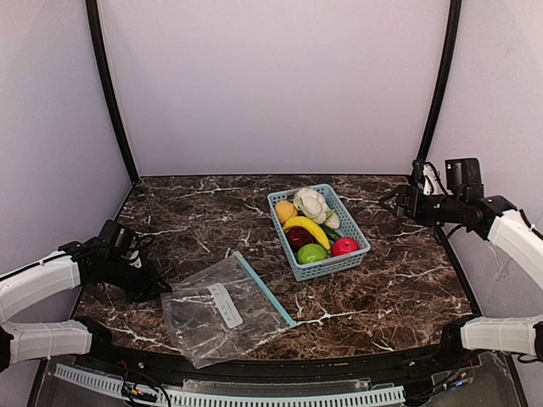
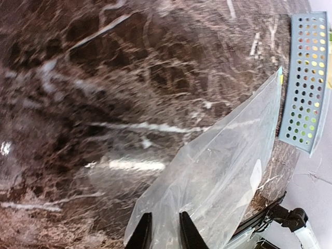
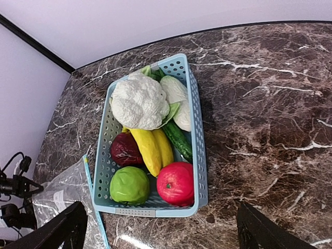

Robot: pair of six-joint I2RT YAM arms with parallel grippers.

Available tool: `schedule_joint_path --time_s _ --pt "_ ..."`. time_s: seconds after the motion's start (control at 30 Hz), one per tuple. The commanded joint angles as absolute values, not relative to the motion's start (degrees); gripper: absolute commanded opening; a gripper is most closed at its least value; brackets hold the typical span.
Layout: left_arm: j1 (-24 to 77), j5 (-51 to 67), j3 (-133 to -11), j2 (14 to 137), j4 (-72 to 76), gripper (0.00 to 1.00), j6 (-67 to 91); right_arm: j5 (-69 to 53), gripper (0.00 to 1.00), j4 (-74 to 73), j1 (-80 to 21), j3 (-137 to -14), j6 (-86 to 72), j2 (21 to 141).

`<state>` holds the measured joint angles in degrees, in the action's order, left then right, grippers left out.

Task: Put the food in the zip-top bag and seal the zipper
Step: Adjust the zipper food storage bag at the center of the board.

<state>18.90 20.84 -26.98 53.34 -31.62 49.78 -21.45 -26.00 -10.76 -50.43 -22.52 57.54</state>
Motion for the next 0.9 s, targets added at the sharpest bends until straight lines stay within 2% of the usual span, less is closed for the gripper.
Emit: schedule_joint_path --time_s 0.0,0.07,0.2,0.37,0.53,0.6,0.67,0.7,0.73,0.77,0.83,0.87 --pt "19.1 25.8 -28.6 55.0 -23.1 0.13 41.6 -22.7 0.99 -20.5 -15.0 -48.7 -22.1 57.1" --pt "19.1 27.7 -28.1 56.5 -19.3 0.07 38.9 -20.1 0.99 -19.9 -17.9 -47.7 -22.5 55.3" --pt "19.1 30.1 -29.6 60.7 -15.2 0.01 33.9 -18.5 0.99 -23.9 -21.7 -48.5 -23.3 51.6" --pt "19.1 28.2 -36.1 67.8 -14.0 0.01 25.0 -16.7 0.99 -26.9 -24.7 -45.7 -25.8 46.2" --pt "19.1 27.8 -44.6 77.6 -12.8 0.03 19.6 -16.0 0.99 -23.0 -30.2 -41.0 -32.5 43.8" --pt "19.1 25.7 -46.2 79.7 -12.4 0.11 20.1 -14.5 0.99 -21.5 -33.2 -40.0 -34.4 43.6" --pt "19.1 25.0 -46.2 79.8 -11.1 0.23 21.2 -12.8 0.99 -21.3 -35.5 -40.3 -35.1 44.4" --pt "19.1 24.6 -46.0 79.4 -10.3 0.37 22.0 -12.1 0.99 -21.5 -36.4 -40.8 -35.2 45.1" --pt "19.1 23.4 -45.1 78.2 -10.0 0.44 22.4 -11.5 0.99 -21.8 -37.1 -41.5 -35.0 45.9" --pt "19.1 22.7 -44.5 77.5 -9.8 0.59 23.2 -11.0 0.99 -22.0 -37.8 -42.1 -34.8 46.9" --pt "19.1 20.1 -42.7 74.3 -10.4 0.75 24.3 -9.8 0.99 -22.3 -38.9 -43.5 -34.5 48.7" --pt "19.1 19.7 -41.3 71.9 -10.8 0.79 25.3 -9.4 0.99 -22.3 -39.3 -44.1 -34.4 49.4"
